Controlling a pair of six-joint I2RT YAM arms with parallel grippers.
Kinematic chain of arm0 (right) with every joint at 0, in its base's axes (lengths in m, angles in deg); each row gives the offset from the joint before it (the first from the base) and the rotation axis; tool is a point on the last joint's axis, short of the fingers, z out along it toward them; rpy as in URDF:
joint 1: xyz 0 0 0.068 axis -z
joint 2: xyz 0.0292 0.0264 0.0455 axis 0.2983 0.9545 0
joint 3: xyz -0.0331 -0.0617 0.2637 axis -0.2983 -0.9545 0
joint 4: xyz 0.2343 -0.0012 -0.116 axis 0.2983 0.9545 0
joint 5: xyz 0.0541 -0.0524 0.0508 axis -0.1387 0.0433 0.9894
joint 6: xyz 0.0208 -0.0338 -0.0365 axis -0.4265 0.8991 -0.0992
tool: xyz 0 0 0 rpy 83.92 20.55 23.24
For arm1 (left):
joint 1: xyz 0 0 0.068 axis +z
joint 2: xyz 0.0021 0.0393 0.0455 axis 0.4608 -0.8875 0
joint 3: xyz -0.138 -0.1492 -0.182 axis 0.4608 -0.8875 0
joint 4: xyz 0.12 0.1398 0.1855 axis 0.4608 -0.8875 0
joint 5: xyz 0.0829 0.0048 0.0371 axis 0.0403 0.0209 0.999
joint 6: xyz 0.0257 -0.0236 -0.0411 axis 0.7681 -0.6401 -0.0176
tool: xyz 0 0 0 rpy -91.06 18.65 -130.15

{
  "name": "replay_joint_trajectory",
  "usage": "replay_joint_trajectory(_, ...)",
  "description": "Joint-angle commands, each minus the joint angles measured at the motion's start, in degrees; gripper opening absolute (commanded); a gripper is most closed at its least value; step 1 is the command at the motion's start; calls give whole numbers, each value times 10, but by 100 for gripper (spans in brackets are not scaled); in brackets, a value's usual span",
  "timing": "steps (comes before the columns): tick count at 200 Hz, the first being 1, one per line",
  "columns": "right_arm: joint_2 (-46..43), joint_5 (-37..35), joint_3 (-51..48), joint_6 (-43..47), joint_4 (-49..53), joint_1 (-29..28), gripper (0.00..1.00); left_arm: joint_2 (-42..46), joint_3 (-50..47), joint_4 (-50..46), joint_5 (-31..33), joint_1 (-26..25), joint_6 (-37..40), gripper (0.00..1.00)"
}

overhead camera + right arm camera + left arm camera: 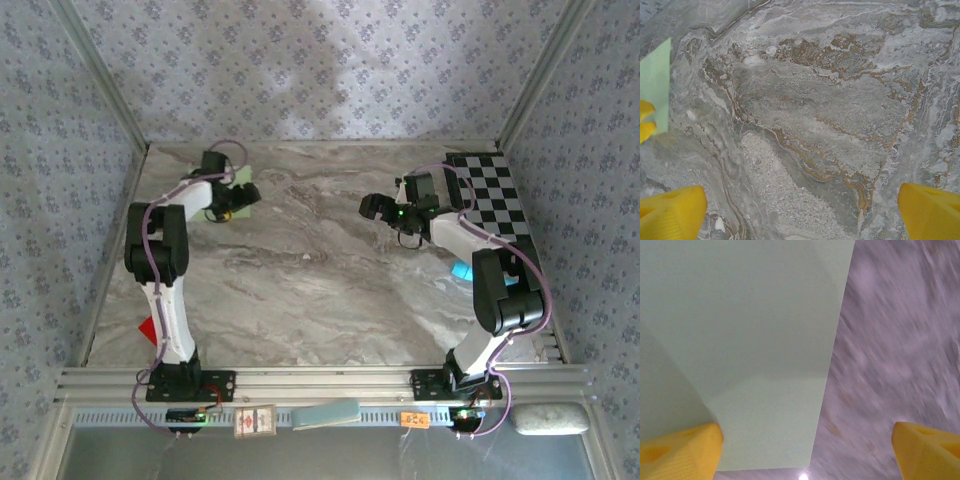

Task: Fold a paper plane with a square sheet of paper (pick it up from the middle)
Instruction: Move the square sheet of paper to the center of the table.

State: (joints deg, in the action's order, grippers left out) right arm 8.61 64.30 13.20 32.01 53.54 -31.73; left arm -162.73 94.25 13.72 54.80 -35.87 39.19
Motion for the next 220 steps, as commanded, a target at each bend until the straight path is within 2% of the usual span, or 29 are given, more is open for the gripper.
replay_joint_trajectory(1,14,-8,9,-17,-6,-5,100,18,-67,-71,-14,-70,-56,88)
replay_joint_trajectory(62,10,-31,-7,-22,-7,-5,100,118,-185,-52,9,-244,-204,88)
replay_joint_trajectory(89,12,-28,-10,-27,-8,-3,99,154,-204,-25,-8,-294,-261,88)
replay_joint_trajectory(116,14,-13,-5,-30,-4,-10,95,193,-178,-35,-11,-288,-263,89)
replay_joint_trajectory(144,23,3,0,-36,2,-28,93,206,-148,-81,16,-245,-198,91)
replay_joint_trajectory(187,43,16,11,-55,2,-55,91,152,-85,-141,56,-220,-73,93)
replay_joint_trajectory(220,50,20,19,-57,2,-60,90,93,-37,-161,76,-221,-35,92)
